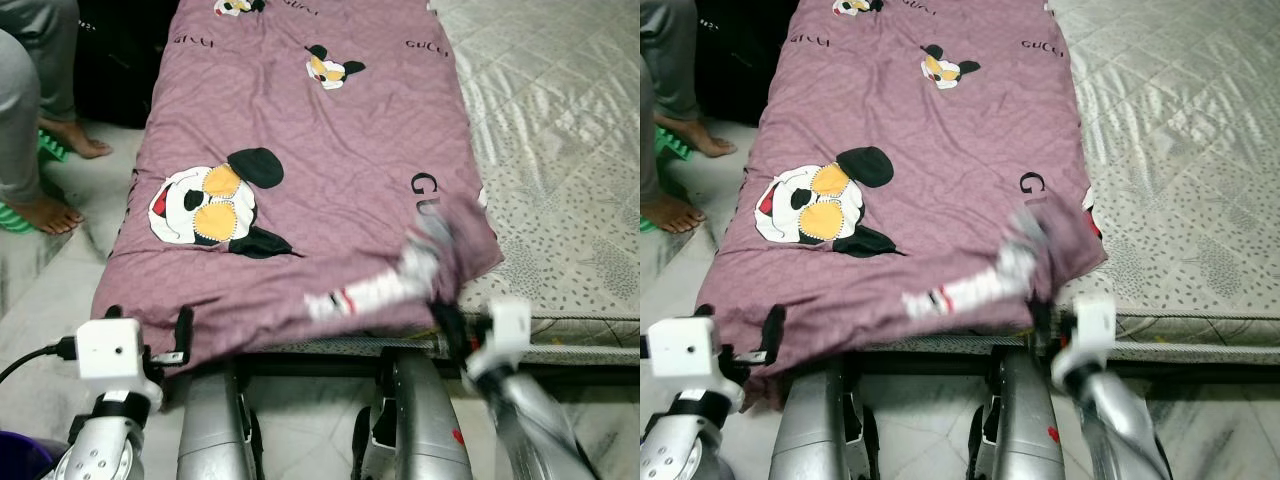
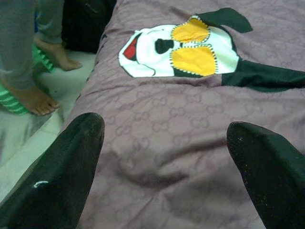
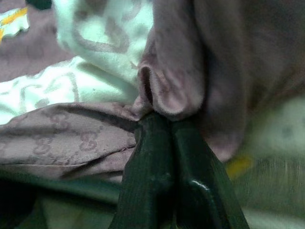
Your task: Clean up the room
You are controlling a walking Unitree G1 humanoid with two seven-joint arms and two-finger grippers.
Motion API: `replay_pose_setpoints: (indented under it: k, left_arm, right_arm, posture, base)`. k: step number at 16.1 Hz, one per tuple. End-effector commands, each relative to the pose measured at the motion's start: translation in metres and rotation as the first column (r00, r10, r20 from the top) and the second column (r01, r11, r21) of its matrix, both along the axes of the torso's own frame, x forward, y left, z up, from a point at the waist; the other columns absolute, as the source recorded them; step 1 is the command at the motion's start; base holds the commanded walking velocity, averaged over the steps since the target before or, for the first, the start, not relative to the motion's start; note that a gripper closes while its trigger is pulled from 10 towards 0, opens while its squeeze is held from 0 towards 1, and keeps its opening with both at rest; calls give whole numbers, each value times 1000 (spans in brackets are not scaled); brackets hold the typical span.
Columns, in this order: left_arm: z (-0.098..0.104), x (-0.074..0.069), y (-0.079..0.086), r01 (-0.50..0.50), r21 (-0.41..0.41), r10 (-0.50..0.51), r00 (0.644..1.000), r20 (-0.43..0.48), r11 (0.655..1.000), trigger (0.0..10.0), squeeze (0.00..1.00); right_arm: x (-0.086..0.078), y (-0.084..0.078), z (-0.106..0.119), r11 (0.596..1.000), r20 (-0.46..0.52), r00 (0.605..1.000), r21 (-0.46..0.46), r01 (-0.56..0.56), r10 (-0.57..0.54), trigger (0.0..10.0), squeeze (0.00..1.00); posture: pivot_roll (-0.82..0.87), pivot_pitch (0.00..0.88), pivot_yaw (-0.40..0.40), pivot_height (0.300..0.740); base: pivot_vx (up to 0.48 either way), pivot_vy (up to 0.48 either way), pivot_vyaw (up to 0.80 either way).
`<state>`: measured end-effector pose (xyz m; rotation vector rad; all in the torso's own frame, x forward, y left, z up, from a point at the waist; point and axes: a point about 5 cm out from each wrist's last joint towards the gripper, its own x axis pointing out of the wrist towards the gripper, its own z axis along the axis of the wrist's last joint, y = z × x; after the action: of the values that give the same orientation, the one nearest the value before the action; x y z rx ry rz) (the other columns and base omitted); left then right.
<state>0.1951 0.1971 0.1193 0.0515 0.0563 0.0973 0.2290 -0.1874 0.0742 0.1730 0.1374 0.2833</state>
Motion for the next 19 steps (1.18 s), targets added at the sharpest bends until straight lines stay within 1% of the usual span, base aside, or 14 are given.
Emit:
replay_pose_setpoints:
  k: [1, 2, 3, 4, 6, 7, 8, 9, 10, 11, 13, 14, 16, 19]
  left_arm:
    - [-6, -3, 3, 1, 1, -1, 1000, -31, 1000, 10000, 0]
    - [-6, -2, 3, 4, 1, -4, 1000, -29, 1000, 10000, 0]
    - [-7, 0, 3, 8, 2, -7, 1000, -29, 1000, 10000, 0]
    - [-8, 1, 3, 12, 3, -12, 999, -30, 1000, 10000, 0]
    - [-8, 4, 2, 20, 3, -20, 999, -29, 1000, 10000, 0]
    - [-8, 7, 2, 22, 3, -22, 999, -25, 1000, 10000, 0]
    - [-8, 8, 2, 24, 3, -24, 999, -22, 1000, 10000, 0]
    - [-7, 10, 2, 25, 4, -25, 1000, -17, 1000, 10000, 0]
    - [-7, 11, 2, 25, 5, -25, 1000, -14, 1000, 10000, 0]
    - [-7, 13, 3, 23, 5, -23, 1000, -10, 1000, 10000, 0]
    - [-8, 14, 2, 23, -1, -23, 1000, -7, 1000, 10000, 0]
    - [-9, 16, -1, 32, -8, -33, 999, -6, 999, 10000, 0]
    - [-10, 19, -3, 43, -12, -43, 999, -4, 999, 10000, 0]
    - [-10, 24, -2, 45, -12, -45, 999, 3, 999, 10000, 0]
  right_arm:
    - [-12, -6, 1, 1000, -21, 1000, -23, 19, -20, 0, 0]
    - [-22, -7, -1, 999, -42, 999, -30, 26, -27, 0, 0]
    - [-39, -7, -4, 999, -85, 996, -49, 18, -22, 0, 0]
    - [-48, -7, -8, 998, -119, 993, -62, 7, -15, 0, 0]
    - [-54, -8, -14, 997, -156, 988, -79, 9, -21, 0, 0]
    - [-55, -12, -19, 990, -178, 983, -140, 25, -50, 10000, 0]
    - [-53, -20, -26, 976, -210, 972, -208, 59, -103, 10000, 0]
    - [-53, -40, -31, 928, -216, 954, -351, 122, -207, 10000, 1000]
    - [-53, -48, -31, 905, -208, 946, -398, 152, -250, 10000, 1000]
    - [-50, -64, -27, 877, -190, 929, -431, 210, -316, 10000, 1000]
    - [-46, -76, -24, 849, -160, 917, -461, 259, -366, 10000, 1000]
    - [-50, -82, -24, 838, -151, 909, -469, 279, -388, 10000, 1000]
    - [-64, -80, -26, 845, -158, 913, -462, 269, -377, 10000, 1000]
    - [-95, -72, -25, 870, -179, 923, -432, 238, -341, 10000, 1000]
  posture:
    - [91, 231, -11, 547]
    - [88, 228, -13, 547]
    - [81, 222, -9, 547]
    - [73, 216, -5, 547]
    - [70, 208, -2, 547]
    - [69, 204, 0, 547]
    - [68, 200, 2, 547]
    - [66, 195, 2, 547]
    - [66, 194, 2, 547]
    - [61, 191, 3, 547]
    - [47, 188, 9, 547]
    - [37, 184, 11, 547]
    - [20, 180, 11, 547]
    - [-6, 176, 9, 547]
  base:
    - [0, 0, 0]
    - [0, 0, 0]
    - [0, 0, 0]
    - [0, 0, 0]
    - [0, 0, 0]
    - [0, 0, 0]
    - [0, 0, 0]
    - [0, 0, 0]
    - [0, 0, 0]
    - [0, 0, 0]
    - [0, 0, 0]
    - [0, 0, 0]
    - [0, 0, 0]
    - [0, 0, 0]
